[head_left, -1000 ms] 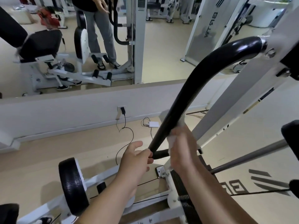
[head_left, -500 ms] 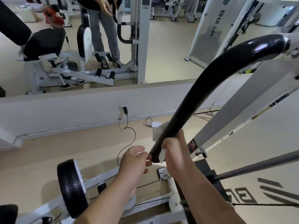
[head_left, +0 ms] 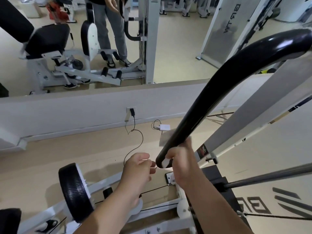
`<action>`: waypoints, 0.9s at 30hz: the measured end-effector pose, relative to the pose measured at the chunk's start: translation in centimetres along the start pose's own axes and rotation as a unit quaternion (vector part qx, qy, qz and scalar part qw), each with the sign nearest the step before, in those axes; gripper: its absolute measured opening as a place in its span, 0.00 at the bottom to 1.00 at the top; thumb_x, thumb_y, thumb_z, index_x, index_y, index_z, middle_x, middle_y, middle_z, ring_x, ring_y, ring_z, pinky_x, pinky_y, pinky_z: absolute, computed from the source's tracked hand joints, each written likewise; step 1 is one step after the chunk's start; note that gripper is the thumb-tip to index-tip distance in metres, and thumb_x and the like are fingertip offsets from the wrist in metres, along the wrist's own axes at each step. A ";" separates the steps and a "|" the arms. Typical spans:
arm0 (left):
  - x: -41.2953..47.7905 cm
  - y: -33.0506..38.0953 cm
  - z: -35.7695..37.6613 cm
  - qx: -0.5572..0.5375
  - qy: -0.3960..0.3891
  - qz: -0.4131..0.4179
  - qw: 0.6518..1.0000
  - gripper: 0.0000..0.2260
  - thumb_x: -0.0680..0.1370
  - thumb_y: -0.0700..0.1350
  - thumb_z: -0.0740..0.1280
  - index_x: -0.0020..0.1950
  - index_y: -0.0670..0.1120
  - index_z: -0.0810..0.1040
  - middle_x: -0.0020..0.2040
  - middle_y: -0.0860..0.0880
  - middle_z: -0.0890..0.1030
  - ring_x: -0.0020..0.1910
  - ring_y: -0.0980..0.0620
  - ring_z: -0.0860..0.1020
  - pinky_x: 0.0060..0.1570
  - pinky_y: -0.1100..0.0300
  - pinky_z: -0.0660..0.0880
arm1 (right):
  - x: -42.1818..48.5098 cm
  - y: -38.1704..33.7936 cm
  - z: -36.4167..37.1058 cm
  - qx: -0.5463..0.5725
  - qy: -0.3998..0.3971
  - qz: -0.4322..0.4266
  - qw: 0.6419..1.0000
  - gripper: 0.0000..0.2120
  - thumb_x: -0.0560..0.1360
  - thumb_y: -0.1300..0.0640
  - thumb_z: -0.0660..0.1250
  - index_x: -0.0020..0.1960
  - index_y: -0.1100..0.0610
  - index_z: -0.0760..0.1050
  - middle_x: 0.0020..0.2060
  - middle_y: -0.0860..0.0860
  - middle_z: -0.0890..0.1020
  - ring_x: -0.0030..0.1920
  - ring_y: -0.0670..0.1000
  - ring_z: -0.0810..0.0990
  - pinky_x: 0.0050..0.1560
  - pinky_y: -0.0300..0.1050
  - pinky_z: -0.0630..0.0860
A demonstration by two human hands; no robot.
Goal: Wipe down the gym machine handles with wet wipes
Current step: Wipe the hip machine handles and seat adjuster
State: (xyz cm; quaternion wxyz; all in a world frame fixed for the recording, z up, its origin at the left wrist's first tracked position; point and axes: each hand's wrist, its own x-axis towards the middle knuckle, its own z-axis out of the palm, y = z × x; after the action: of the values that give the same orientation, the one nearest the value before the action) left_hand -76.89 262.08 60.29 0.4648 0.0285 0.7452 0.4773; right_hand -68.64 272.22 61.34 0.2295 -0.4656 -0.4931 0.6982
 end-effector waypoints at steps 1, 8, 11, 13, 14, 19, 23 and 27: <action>0.1 0.0 0.0 0.002 0.002 0.000 1.000 0.13 0.82 0.38 0.59 0.61 0.51 0.78 0.51 0.48 0.85 0.50 0.49 0.85 0.54 0.50 0.82 | -0.6 -1.2 0.0 0.026 0.005 -0.043 0.999 0.35 0.54 0.67 0.61 0.62 0.60 0.67 0.53 0.62 0.76 0.47 0.52 0.74 0.43 0.45 0.74; -0.2 -0.1 1.4 0.009 -0.022 0.010 1.000 0.12 0.82 0.39 0.60 0.59 0.52 0.78 0.50 0.50 0.86 0.48 0.50 0.86 0.55 0.47 0.83 | 0.7 2.1 0.4 -0.060 -0.013 0.047 0.997 0.37 0.65 0.74 0.59 0.54 0.32 0.70 0.53 0.55 0.77 0.52 0.58 0.77 0.47 0.50 0.75; -0.2 -0.9 1.3 0.017 -0.018 0.003 1.000 0.11 0.82 0.40 0.61 0.59 0.53 0.78 0.51 0.51 0.86 0.48 0.51 0.85 0.55 0.48 0.83 | 1.2 3.3 -0.1 -0.087 -0.058 0.123 0.987 0.34 0.60 0.66 0.60 0.64 0.47 0.71 0.56 0.56 0.79 0.57 0.57 0.77 0.54 0.49 0.73; -0.1 -1.1 0.8 0.010 -0.004 0.000 1.000 0.11 0.83 0.40 0.61 0.60 0.52 0.78 0.52 0.51 0.85 0.50 0.51 0.85 0.56 0.49 0.82 | 0.8 2.1 -0.2 -0.066 -0.042 0.109 0.991 0.34 0.55 0.66 0.59 0.61 0.53 0.73 0.55 0.58 0.80 0.57 0.59 0.77 0.54 0.50 0.73; 0.0 -1.0 0.6 0.006 0.002 0.001 1.000 0.11 0.82 0.40 0.61 0.60 0.51 0.78 0.53 0.50 0.85 0.50 0.50 0.84 0.56 0.49 0.81 | 0.3 1.0 -0.2 -0.050 -0.029 0.081 0.995 0.35 0.54 0.67 0.60 0.61 0.56 0.73 0.54 0.60 0.80 0.56 0.59 0.77 0.52 0.49 0.73; 0.1 -0.6 0.6 -0.003 0.009 -0.001 1.000 0.11 0.83 0.39 0.60 0.59 0.51 0.78 0.51 0.49 0.85 0.50 0.49 0.85 0.52 0.51 0.82 | -1.9 -3.9 -0.8 -0.002 0.015 -0.124 0.992 0.27 0.64 0.80 0.60 0.57 0.59 0.71 0.45 0.50 0.77 0.38 0.40 0.74 0.34 0.27 0.72; 0.0 -1.5 0.9 0.010 -0.012 0.007 1.000 0.11 0.83 0.40 0.61 0.58 0.53 0.79 0.50 0.52 0.86 0.48 0.52 0.85 0.48 0.55 0.82 | -0.3 -0.7 0.1 -0.016 0.002 -0.055 0.998 0.33 0.64 0.81 0.57 0.63 0.55 0.68 0.47 0.48 0.77 0.44 0.45 0.74 0.36 0.35 0.75; 0.1 -2.5 0.9 0.013 -0.013 -0.002 1.000 0.10 0.83 0.40 0.62 0.59 0.52 0.79 0.52 0.51 0.85 0.48 0.52 0.85 0.51 0.53 0.83 | 1.5 3.7 0.1 -0.065 -0.041 0.089 0.993 0.31 0.61 0.72 0.60 0.61 0.51 0.71 0.49 0.53 0.77 0.54 0.57 0.74 0.53 0.51 0.74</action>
State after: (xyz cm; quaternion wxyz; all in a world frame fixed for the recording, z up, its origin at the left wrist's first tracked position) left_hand -75.32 261.39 58.28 0.4748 0.0393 0.7455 0.4662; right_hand -68.89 271.85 57.39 0.1150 -0.4924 -0.5033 0.7007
